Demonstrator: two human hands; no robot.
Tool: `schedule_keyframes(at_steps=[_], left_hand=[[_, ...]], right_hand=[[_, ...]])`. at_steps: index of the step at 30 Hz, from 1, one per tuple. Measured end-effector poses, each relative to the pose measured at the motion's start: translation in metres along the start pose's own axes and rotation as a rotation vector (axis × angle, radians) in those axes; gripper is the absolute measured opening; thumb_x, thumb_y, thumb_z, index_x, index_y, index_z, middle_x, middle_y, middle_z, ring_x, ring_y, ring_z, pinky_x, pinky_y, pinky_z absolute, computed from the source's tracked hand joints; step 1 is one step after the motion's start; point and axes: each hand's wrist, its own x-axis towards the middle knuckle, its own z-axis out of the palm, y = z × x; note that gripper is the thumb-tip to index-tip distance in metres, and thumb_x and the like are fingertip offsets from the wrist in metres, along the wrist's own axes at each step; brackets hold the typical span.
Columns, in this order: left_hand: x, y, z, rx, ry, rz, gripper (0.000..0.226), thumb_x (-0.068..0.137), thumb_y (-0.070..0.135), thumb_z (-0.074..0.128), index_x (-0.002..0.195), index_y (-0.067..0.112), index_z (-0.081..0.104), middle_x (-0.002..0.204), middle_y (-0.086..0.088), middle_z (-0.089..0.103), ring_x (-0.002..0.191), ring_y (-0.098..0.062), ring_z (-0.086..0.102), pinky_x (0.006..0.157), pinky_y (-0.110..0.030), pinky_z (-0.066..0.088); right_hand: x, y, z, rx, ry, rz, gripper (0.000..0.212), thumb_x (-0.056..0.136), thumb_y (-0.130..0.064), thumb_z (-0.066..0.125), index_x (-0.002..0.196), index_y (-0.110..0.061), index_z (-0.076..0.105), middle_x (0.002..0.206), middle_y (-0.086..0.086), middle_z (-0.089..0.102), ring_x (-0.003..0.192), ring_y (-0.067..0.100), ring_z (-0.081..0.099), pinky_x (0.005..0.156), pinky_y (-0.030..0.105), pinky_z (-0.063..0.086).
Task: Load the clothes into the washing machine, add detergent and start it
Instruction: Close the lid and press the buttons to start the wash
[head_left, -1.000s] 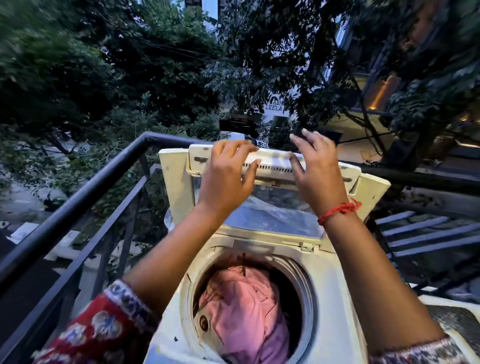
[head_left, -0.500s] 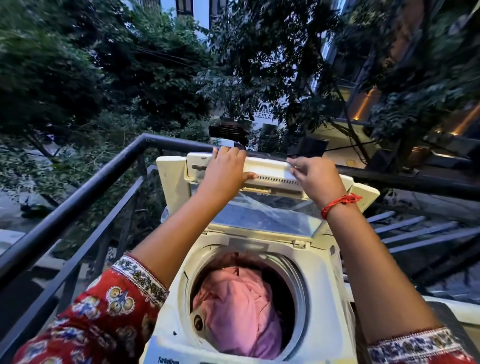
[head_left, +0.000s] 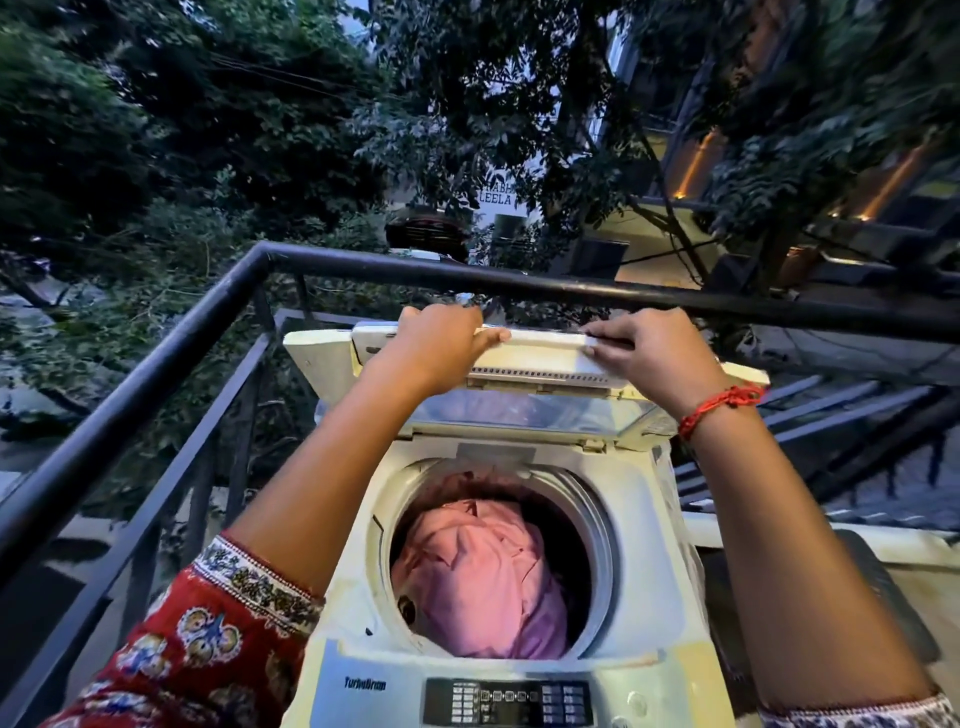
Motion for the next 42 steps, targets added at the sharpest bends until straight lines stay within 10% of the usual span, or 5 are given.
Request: schedule_keyframes(at_steps=[29, 42], left_hand=[[-0.204, 0.047, 0.103, -0.055, -0.167, -0.106, 0.037, 0.089, 0.056, 0.045, 0.113, 0.030, 0.057, 0.112, 0.006, 0.057, 0.114, -0.017, 0.046, 0.083, -0.037, 0.030], [-0.247, 0.058, 0.173, 0.119, -0.262, -0.059, 0.044, 0.094, 0.053, 0.042, 0.125, 0.022, 0.051, 0.124, 0.001, 0.052, 0.119, -0.021, 0.043, 0.098, -0.038, 0.033]], right_hand=[[-0.160, 0.044, 0.106, -0.053, -0.431, -0.571, 0.036, 0.099, -0.030, 0.043, 0.130, -0.015, 0.055, 0.116, 0.010, 0.067, 0.102, 0.033, 0.063, 0.082, 0.042, 0.050], [-0.215, 0.037, 0.169, -0.064, -0.572, -0.318, 0.037, 0.098, -0.020, 0.048, 0.134, -0.012, 0.050, 0.116, 0.015, 0.062, 0.107, 0.029, 0.052, 0.088, 0.034, 0.039]])
